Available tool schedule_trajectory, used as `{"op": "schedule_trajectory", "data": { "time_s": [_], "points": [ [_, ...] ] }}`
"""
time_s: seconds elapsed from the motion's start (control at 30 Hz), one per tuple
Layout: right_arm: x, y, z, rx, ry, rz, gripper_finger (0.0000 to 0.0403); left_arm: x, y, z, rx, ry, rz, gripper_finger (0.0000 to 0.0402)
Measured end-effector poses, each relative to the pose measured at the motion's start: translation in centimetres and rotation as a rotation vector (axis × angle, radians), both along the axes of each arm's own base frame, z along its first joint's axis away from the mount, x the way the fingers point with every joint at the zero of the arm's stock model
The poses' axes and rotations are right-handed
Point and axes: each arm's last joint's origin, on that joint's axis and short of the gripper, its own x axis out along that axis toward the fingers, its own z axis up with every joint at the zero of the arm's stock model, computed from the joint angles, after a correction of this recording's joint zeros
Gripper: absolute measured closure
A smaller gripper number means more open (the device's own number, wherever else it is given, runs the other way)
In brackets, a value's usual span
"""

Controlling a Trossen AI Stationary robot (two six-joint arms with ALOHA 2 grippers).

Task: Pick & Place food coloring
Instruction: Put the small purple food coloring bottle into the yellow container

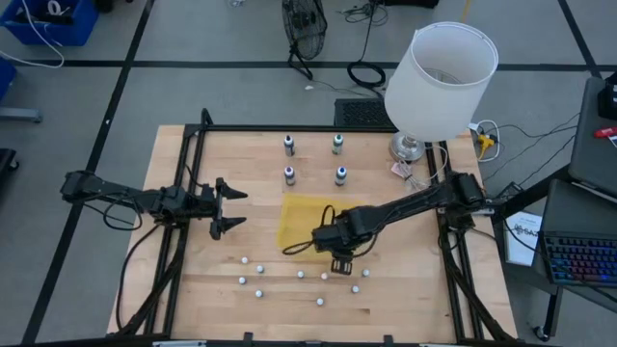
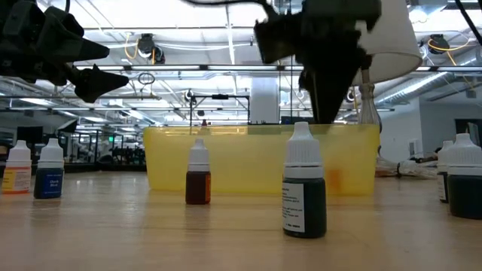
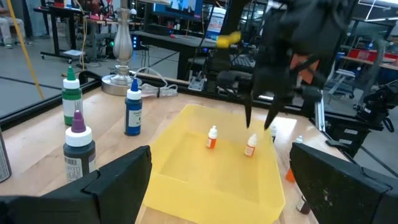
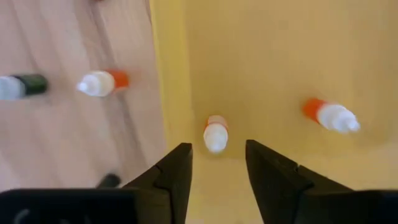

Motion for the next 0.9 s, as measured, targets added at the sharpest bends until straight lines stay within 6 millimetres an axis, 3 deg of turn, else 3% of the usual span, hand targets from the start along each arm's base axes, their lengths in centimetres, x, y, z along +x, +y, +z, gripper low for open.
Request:
{"op": "schedule_trajectory", "data": {
  "time_s": [0.13, 0.23, 0.53, 0.9],
  "points": [
    [-2.2, 1.6, 2.1, 0.009, 0.027, -0.093, 0.0269, 0.0, 0.0, 0.0, 0.0, 0.0, 0.0, 0.0023],
    [-3.9, 3.4, 2.4, -0.004, 0.062, -0.179, 0.0269, 0.0, 0.0, 0.0, 0.0, 0.0, 0.0, 0.0023],
    [-6.8, 6.6, -0.4, -0.03, 0.139, -0.302, 0.027, 0.0, 0.0, 0.0, 0.0, 0.0, 0.0, 0.0023],
    [-6.7, 6.9, -2.5, 0.014, 0.07, -0.27, 0.0271, 0.0, 0.0, 0.0, 0.0, 0.0, 0.0, 0.0023]
  ]
}}
